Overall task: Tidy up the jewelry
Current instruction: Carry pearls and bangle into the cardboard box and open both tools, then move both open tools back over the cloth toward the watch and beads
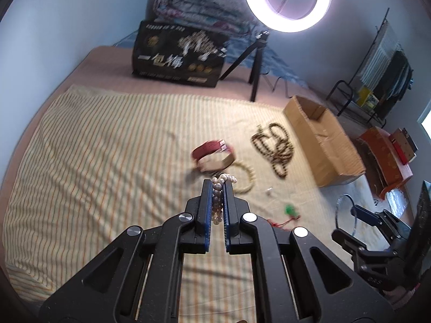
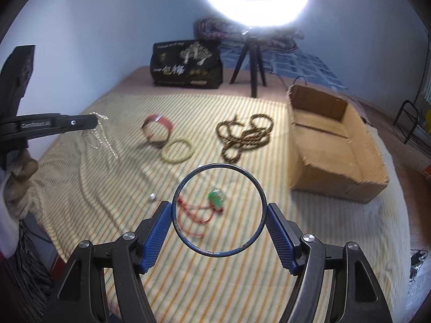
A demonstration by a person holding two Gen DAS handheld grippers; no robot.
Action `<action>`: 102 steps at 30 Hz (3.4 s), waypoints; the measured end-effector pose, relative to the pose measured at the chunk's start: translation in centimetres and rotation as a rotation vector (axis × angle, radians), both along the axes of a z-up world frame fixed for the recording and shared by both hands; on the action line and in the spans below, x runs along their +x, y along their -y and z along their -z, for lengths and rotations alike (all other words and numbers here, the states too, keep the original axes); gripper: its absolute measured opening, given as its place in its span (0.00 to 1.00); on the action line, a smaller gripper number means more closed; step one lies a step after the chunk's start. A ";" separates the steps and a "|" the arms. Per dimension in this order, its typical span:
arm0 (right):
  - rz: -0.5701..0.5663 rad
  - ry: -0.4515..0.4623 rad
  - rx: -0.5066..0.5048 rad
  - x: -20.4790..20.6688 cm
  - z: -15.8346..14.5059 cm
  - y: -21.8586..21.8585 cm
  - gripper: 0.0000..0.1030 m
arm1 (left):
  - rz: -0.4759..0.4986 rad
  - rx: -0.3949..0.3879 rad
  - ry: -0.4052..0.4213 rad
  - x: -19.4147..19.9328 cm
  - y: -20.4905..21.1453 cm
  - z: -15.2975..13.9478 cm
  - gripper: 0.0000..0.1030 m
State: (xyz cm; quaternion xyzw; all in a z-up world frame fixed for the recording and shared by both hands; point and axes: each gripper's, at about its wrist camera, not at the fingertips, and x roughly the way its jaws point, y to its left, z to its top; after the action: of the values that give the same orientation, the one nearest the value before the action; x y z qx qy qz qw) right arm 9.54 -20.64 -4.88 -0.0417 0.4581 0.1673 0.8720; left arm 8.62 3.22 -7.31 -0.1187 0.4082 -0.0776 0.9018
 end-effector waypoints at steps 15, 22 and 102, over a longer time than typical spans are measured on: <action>0.136 0.074 0.000 4.4 -2.7 6.6 0.70 | 0.156 -0.012 0.082 3.4 8.0 -5.3 0.05; 0.196 0.096 -0.038 7.2 -3.0 10.0 0.71 | 0.217 -0.040 0.065 7.0 12.1 -6.0 0.05; 0.116 -0.044 0.092 12.8 -1.0 3.3 0.79 | 0.164 0.111 0.045 11.4 4.2 -4.4 0.35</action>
State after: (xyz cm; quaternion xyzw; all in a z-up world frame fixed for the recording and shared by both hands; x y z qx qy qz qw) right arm 22.31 -23.94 -3.91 0.0285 0.4705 0.1382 0.8710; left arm 20.01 -0.96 -2.92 -0.0330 0.4000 -0.1311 0.9065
